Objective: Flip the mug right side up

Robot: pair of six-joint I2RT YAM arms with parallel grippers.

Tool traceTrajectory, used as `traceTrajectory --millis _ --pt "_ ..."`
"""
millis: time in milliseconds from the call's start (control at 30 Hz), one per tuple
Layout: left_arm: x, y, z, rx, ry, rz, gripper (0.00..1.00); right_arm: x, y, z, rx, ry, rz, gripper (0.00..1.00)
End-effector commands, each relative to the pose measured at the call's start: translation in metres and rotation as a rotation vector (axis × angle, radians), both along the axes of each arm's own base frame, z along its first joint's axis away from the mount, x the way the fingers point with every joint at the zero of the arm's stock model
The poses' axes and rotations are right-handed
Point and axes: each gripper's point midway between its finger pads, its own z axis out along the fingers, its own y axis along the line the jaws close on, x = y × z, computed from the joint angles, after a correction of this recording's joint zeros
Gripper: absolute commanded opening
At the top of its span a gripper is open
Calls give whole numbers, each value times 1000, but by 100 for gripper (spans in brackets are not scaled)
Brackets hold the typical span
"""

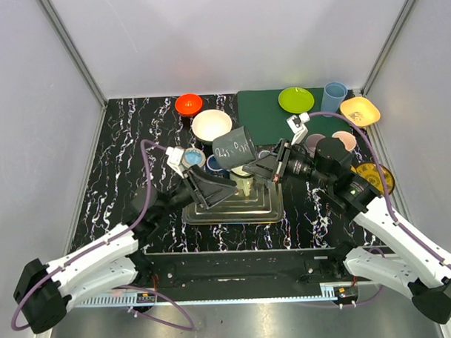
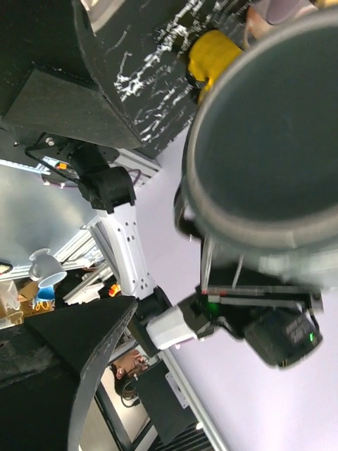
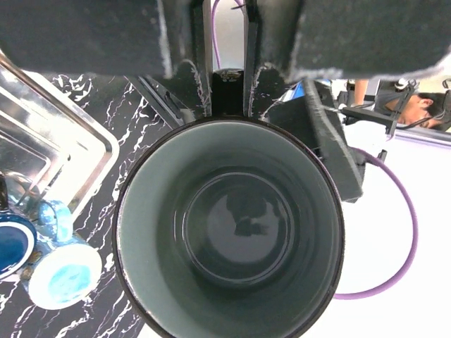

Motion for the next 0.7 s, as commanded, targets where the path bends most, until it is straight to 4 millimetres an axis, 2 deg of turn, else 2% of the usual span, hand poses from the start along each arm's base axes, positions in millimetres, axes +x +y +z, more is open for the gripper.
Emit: traceTrajectory --millis 0,67,100,200,300,333,500,533,667 --pt "9 -8 23 -67 -37 9 85 -21 5 74 163 -181 69 0" --pt "15 -12 27 -71 -34 16 83 -21 7 70 151 -173 66 0" --pt "19 -13 33 -87 -35 32 79 -22 8 69 151 -170 70 0" --pt "30 -8 40 -129 -18 93 70 -23 9 68 156 -169 74 0" --pt "33 0 47 -193 -14 130 61 -24 8 67 156 -167 72 0" --pt "31 4 54 -223 -32 132 60 -24 8 65 153 -163 71 0" --pt "29 12 63 -265 -46 148 52 -25 8 60 152 -157 74 0" --pt "28 13 66 -277 -51 150 47 -24 9 57 148 -152 75 0" --pt "27 20 74 -332 -56 159 38 -23 11 49 138 -141 75 0"
